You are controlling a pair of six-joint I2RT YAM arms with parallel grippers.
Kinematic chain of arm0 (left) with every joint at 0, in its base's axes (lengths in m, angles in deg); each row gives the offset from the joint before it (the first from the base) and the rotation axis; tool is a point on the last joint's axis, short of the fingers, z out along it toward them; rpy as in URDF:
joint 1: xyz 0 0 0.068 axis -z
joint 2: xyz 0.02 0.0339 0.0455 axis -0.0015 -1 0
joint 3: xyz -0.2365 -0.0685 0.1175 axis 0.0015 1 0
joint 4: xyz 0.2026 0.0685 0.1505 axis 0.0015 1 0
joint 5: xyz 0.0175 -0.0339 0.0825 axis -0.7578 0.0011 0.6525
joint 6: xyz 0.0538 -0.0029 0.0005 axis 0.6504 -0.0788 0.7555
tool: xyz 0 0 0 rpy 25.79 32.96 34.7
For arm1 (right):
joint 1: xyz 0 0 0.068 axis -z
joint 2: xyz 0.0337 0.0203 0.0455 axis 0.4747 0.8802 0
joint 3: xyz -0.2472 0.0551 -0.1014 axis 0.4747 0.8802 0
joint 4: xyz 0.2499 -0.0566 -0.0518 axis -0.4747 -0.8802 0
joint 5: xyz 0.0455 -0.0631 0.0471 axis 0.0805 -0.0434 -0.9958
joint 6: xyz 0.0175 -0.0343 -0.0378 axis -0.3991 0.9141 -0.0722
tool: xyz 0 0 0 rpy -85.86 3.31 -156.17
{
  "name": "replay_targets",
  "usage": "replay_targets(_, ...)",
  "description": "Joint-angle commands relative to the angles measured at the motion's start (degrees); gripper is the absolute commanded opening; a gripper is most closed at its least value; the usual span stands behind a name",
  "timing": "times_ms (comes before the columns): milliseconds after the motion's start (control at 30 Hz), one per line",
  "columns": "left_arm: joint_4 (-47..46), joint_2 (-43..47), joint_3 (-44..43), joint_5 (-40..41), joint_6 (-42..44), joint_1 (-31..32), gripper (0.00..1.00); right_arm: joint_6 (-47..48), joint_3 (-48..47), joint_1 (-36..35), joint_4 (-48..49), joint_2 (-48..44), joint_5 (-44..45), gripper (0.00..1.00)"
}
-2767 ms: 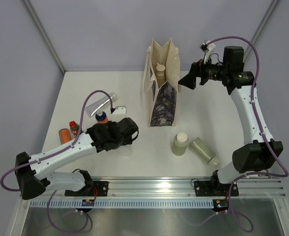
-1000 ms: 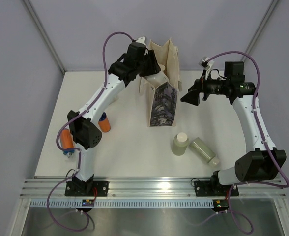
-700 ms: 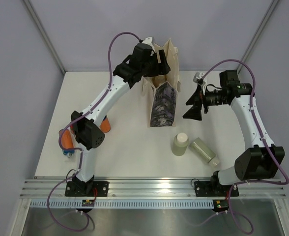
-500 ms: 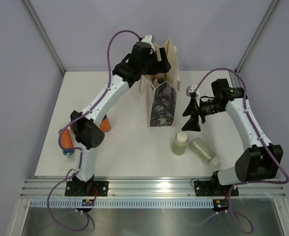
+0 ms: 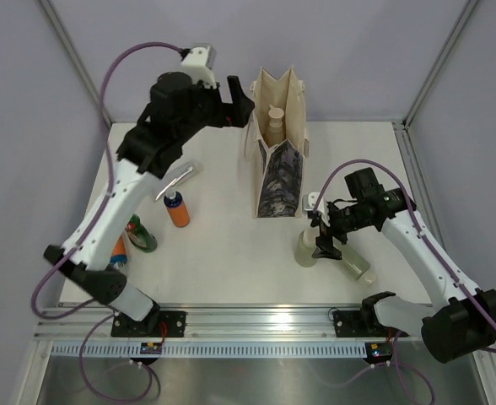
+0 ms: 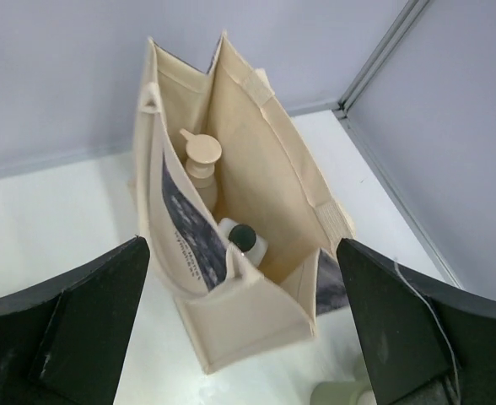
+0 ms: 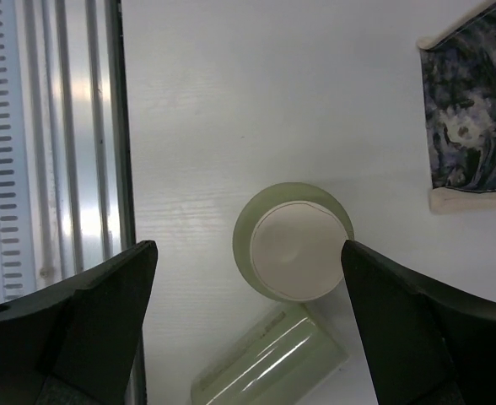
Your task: Place the personal care products into the canvas bag
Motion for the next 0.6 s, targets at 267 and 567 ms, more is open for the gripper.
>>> replay_targets(267, -8.32, 41.74, 48.94, 9.05, -3.93, -0.34, 0.99, -7.54, 10.11, -0.99, 22.86, 1.39, 11.26, 1.00)
replay_targets(567, -8.93, 55.57, 66.98, 10.02, -14.06, -0.34, 0.99, -9.48, 8.35, -0.99, 18.47, -2.20, 8.36, 0.99)
